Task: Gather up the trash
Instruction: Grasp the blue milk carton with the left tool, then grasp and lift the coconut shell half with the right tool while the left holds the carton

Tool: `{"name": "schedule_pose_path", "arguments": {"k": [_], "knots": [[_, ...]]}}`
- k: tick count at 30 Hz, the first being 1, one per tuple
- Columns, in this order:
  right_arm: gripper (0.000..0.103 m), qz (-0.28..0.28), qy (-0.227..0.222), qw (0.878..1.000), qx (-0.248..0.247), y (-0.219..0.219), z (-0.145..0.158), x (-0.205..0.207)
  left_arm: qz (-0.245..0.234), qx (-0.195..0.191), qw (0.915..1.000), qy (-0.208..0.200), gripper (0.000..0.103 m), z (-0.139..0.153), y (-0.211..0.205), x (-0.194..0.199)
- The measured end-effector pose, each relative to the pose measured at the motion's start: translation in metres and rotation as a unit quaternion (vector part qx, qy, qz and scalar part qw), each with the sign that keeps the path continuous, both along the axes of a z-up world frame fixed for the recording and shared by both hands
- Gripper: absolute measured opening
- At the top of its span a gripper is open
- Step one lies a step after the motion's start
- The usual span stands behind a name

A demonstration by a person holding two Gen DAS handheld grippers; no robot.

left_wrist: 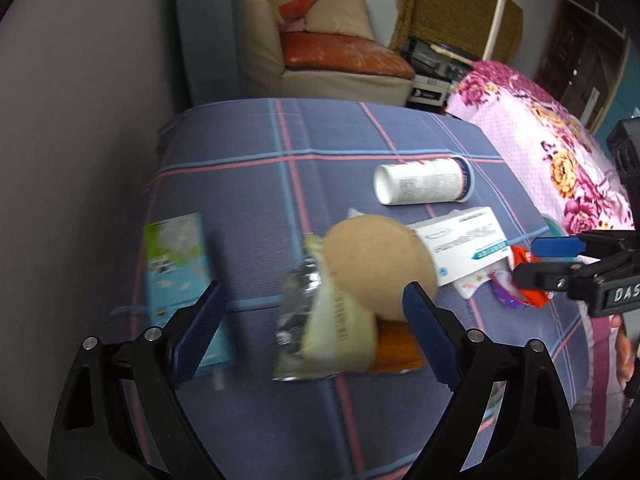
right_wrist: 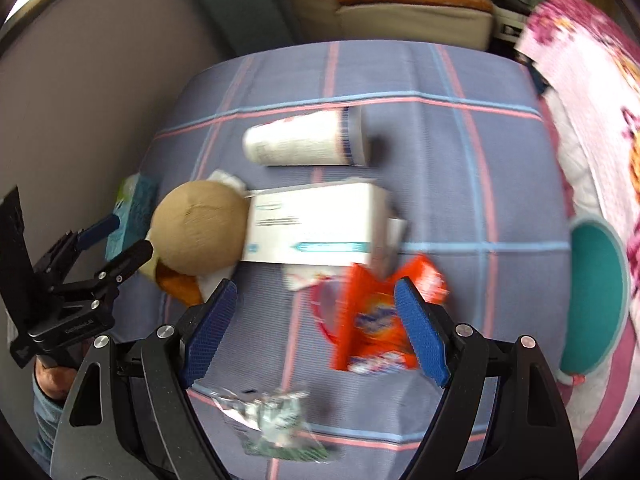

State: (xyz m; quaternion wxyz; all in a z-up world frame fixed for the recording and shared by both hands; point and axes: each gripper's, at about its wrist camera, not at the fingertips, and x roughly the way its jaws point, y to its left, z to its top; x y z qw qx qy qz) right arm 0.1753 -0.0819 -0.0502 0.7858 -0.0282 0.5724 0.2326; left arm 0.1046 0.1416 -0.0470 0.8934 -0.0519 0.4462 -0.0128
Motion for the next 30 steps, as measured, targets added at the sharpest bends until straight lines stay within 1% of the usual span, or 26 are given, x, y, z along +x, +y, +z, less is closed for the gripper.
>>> {"name": "schedule_pose_path", "arguments": {"k": [3,4,6,9,13,15,16,17,19,23,26,27,28,29,30], "knots": [[0.077,0.04,0.004,0.999,-0.014,0.035,-0.007,0.0,0.042,0.003,0.999,0.012,0.09,-0.007,0.03,-0.004],[0.077,0.049,0.004,0.999,-0.018,0.044,-0.008,0.0,0.059,-0.002,0.998,0.021,0.09,-0.011,0.043,-0.002],[0.077,0.073,0.0,0.997,-0.03,0.066,-0.011,-0.001,0.076,-0.018,0.9964,0.033,0.09,-0.02,0.058,0.002],[0.077,0.1,-0.009,0.994,-0.052,0.092,-0.015,-0.003,0.088,-0.03,0.9945,0.05,0.09,-0.035,0.072,0.009],[0.077,0.12,-0.016,0.989,-0.087,0.112,-0.022,-0.002,0.086,-0.039,0.9935,0.063,0.09,-0.049,0.08,0.017],[0.077,0.135,-0.02,0.984,-0.116,0.12,-0.026,-0.005,0.089,-0.046,0.9926,0.069,0.084,-0.055,0.085,0.018],[0.077,0.14,-0.023,0.982,-0.122,0.118,-0.025,-0.007,0.089,-0.051,0.9922,0.071,0.073,-0.057,0.089,0.018],[0.077,0.145,-0.027,0.981,-0.126,0.116,-0.025,-0.009,0.088,-0.06,0.9917,0.073,0.064,-0.06,0.092,0.018],[0.077,0.158,-0.039,0.977,-0.136,0.114,-0.028,-0.013,0.086,-0.058,0.9924,0.066,0.053,-0.059,0.095,0.018],[0.077,0.173,-0.041,0.973,-0.147,0.119,-0.038,-0.011,0.083,-0.061,0.9927,0.063,0.053,-0.059,0.095,0.019],[0.077,0.192,-0.068,0.967,-0.152,0.123,-0.042,-0.012,0.08,-0.063,0.993,0.061,0.053,-0.059,0.093,0.015],[0.077,0.194,-0.086,0.966,-0.149,0.123,-0.04,-0.013,0.079,-0.065,0.9928,0.061,0.053,-0.059,0.093,0.014],[0.075,0.193,-0.092,0.966,-0.143,0.122,-0.038,-0.013,0.08,-0.067,0.9926,0.062,0.053,-0.058,0.094,0.011],[0.069,0.189,-0.097,0.968,-0.135,0.121,-0.034,-0.013,0.081,-0.069,0.9924,0.062,0.053,-0.057,0.094,0.009],[0.069,0.18,-0.106,0.971,-0.114,0.116,-0.024,-0.013,0.082,-0.072,0.992,0.063,0.053,-0.057,0.093,0.01]]}}
